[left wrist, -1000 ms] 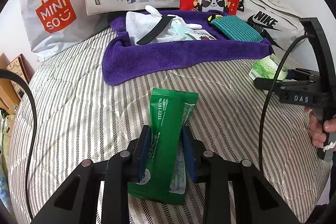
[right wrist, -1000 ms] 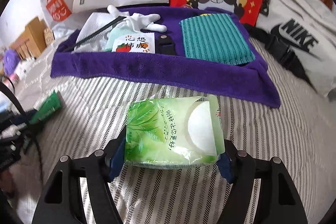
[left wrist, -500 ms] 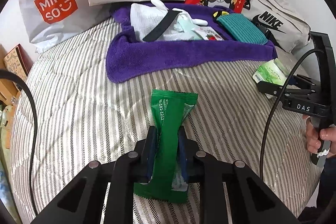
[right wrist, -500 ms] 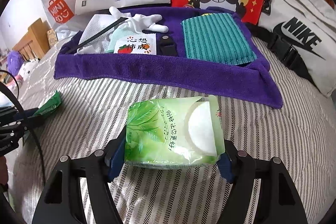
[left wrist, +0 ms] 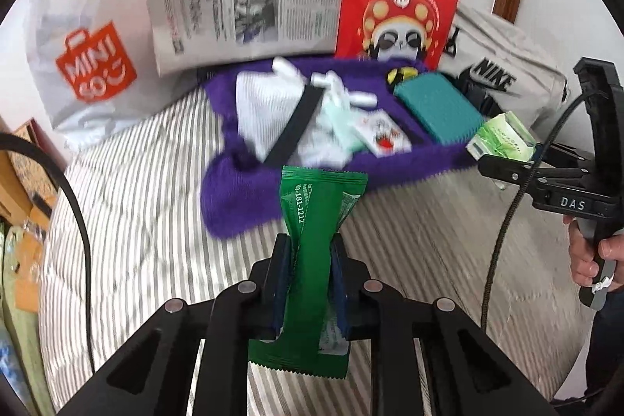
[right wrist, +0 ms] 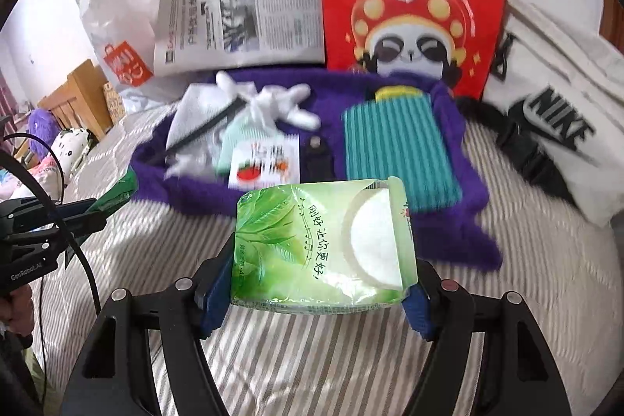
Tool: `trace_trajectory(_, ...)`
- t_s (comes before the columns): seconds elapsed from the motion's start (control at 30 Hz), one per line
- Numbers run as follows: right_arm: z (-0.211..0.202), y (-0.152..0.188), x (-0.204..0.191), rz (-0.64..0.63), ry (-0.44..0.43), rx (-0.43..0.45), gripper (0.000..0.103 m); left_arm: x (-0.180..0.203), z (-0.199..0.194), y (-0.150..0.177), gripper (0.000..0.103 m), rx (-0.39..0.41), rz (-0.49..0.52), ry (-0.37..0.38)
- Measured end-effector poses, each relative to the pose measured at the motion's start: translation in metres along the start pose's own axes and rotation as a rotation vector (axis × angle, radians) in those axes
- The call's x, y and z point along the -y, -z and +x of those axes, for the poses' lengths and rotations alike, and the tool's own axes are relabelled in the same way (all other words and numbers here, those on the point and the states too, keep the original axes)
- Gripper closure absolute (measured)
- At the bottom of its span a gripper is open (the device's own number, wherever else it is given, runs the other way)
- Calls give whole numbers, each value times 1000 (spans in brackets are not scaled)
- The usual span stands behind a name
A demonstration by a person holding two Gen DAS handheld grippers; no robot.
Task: Organize soft objects
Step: 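Carry the sachet with the left tool while the right carries the tissue pack over the towel, then lower the tissue pack onto the towel and open the right tool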
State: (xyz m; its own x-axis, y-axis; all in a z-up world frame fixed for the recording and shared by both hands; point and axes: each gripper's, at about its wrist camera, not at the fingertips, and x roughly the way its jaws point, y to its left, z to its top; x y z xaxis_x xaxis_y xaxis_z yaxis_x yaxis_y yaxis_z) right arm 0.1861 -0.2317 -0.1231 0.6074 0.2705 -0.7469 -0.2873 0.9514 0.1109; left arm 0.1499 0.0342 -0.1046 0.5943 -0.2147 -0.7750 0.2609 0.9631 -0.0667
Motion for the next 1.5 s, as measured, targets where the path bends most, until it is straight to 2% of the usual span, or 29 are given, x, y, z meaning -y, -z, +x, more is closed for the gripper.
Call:
trace_trajectory(0.13, -2, -31, 4, -5, -16, 30, 31, -2, 2, -25, 84, 40, -17, -1)
trace_trajectory(0.33, 6, -76, 12, 9, -37, 52, 31, 0, 8, -59, 84, 83, -21, 42)
trace_trajectory(0.43, 10, -95, 13, 2, -30, 61, 31, 5, 14, -77, 84, 90, 3, 34)
trace_trajectory(0.57, 20, -121, 14, -35, -21, 25, 31, 6, 24, -99, 84, 88, 11, 74)
trace_trajectory(0.67, 21, -136, 17, -58, 12, 45, 31, 7, 33, -117, 84, 85, 32, 48)
trace_trajectory(0.77, 25, -148, 24, -45, -3, 41, 31, 4, 40, -129, 84, 92, 27, 52)
trace_trajectory(0.97, 39, -150, 31, 13, -31, 36, 31, -1, 58, -131, 84, 60, 15, 43)
trace_trajectory(1.3, 82, -144, 25, -4, -71, -25, 31, -16, 70, -126, 83, 24, -8, 29)
trace_trajectory(1.5, 117, -141, 12, -7, -33, -37, 31, -23, 69, -126, 83, 17, -15, 38)
